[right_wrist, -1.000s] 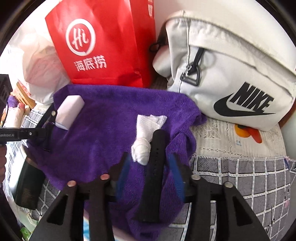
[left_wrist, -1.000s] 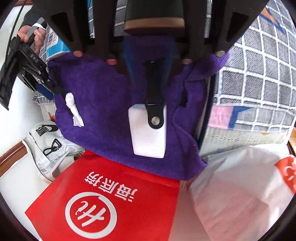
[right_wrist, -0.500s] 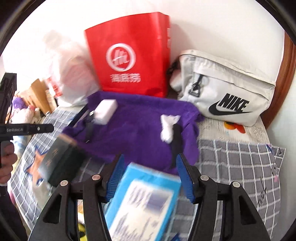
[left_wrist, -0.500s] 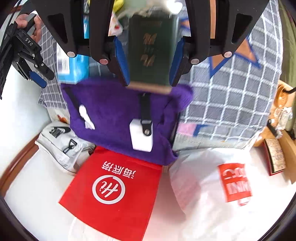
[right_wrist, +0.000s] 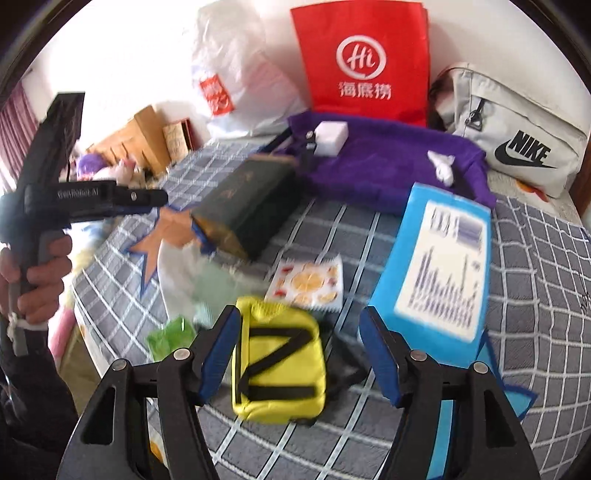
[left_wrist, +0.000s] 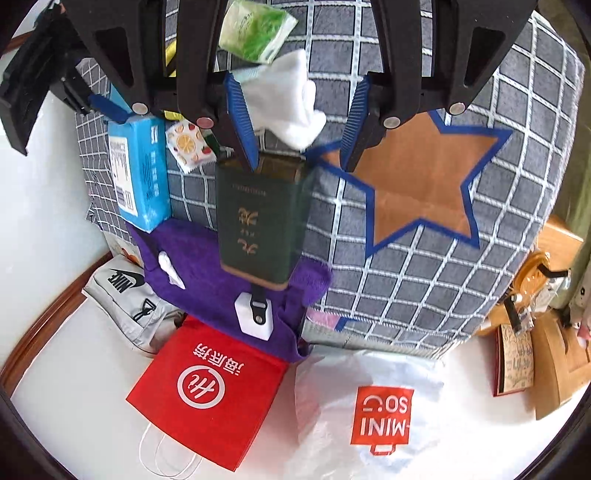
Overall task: Organize soft objects
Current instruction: 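Grasp the yellow Z-strap pouch with the right tool while the left tool grasps the green tissue pack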
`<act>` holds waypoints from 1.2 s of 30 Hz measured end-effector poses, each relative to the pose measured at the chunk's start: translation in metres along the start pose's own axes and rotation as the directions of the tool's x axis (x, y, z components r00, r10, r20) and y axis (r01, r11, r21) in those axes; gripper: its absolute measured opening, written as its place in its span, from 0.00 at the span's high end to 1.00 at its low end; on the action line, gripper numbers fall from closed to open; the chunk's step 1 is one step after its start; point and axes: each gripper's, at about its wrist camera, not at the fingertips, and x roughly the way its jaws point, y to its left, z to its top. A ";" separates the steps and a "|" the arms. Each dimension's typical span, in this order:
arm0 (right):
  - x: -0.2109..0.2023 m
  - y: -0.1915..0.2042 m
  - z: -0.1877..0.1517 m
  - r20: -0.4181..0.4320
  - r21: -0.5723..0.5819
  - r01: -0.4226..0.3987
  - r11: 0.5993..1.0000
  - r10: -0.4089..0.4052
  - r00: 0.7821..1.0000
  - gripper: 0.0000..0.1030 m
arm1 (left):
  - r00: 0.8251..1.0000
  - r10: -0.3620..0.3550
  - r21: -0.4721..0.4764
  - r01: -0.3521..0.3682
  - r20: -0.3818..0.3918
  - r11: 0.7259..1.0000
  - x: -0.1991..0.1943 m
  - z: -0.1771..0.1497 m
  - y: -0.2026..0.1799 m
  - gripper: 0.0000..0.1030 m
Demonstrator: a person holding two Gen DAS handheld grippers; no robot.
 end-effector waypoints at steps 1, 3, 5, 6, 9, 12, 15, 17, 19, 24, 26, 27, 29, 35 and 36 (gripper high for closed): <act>0.004 0.004 -0.006 -0.014 -0.001 0.004 1.000 -0.004 1.000 0.36 | 1.000 -0.010 -0.004 0.010 0.001 1.000 0.000 -0.004 0.002 0.56; 0.012 0.007 -0.016 -0.038 0.011 -0.008 1.000 0.009 0.999 0.36 | 1.000 -0.026 -0.011 0.026 -0.004 1.000 0.002 -0.014 0.004 0.54; 0.020 0.007 -0.022 -0.061 0.032 -0.013 0.999 0.015 0.998 0.36 | 0.999 -0.029 -0.001 0.029 -0.018 1.000 0.003 -0.022 0.006 0.54; 0.023 0.006 -0.024 -0.069 0.042 -0.014 0.999 0.017 0.997 0.36 | 0.999 -0.026 0.003 0.026 -0.021 1.000 0.003 -0.026 0.007 0.54; 0.036 0.008 -0.027 -0.096 0.052 -0.011 0.999 0.016 0.995 0.35 | 0.999 -0.023 0.009 0.024 -0.029 1.000 0.001 -0.038 0.013 0.54; 0.044 0.012 -0.030 -0.091 0.046 -0.002 0.999 0.006 0.996 0.23 | 0.999 -0.024 -0.007 0.023 -0.041 1.000 0.001 -0.048 0.019 0.54; 0.050 0.020 -0.031 -0.095 0.016 0.008 1.000 -0.006 0.995 0.18 | 0.999 -0.016 -0.020 0.015 -0.052 1.000 0.002 -0.056 0.023 0.54; 0.054 0.023 -0.031 -0.095 -0.002 0.026 1.000 -0.026 0.995 0.18 | 0.998 -0.016 -0.021 0.015 -0.058 1.000 0.004 -0.059 0.023 0.54; 0.058 0.021 -0.031 -0.101 -0.009 0.037 0.999 -0.038 0.994 0.22 | 0.998 -0.015 -0.018 0.013 -0.066 1.000 0.005 -0.062 0.021 0.54; 0.047 0.007 -0.036 -0.073 0.059 -0.014 0.998 0.019 0.997 0.36 | 0.997 -0.013 0.003 0.013 -0.072 1.000 0.003 -0.071 0.014 0.54; 0.036 0.007 -0.038 -0.044 0.062 -0.007 0.998 0.009 0.999 0.36 | 0.997 -0.017 0.013 0.018 -0.072 1.000 0.003 -0.073 0.010 0.54; 0.031 0.007 -0.040 -0.036 0.060 -0.011 0.998 0.013 0.999 0.36 | 0.997 -0.019 0.023 0.021 -0.071 1.000 0.003 -0.075 0.007 0.54; 0.020 0.007 -0.044 -0.016 0.057 -0.025 0.998 0.026 1.000 0.36 | 0.997 -0.016 0.047 0.020 -0.078 0.999 0.006 -0.080 0.000 0.54; -0.004 0.000 -0.061 0.022 0.081 -0.059 0.995 0.057 0.998 0.36 | 0.993 -0.030 0.078 0.039 -0.117 0.996 0.018 -0.094 -0.018 0.54; -0.007 -0.001 -0.064 0.028 0.080 -0.049 0.996 0.047 0.999 0.36 | 0.992 -0.030 0.091 0.041 -0.121 0.995 0.020 -0.096 -0.021 0.54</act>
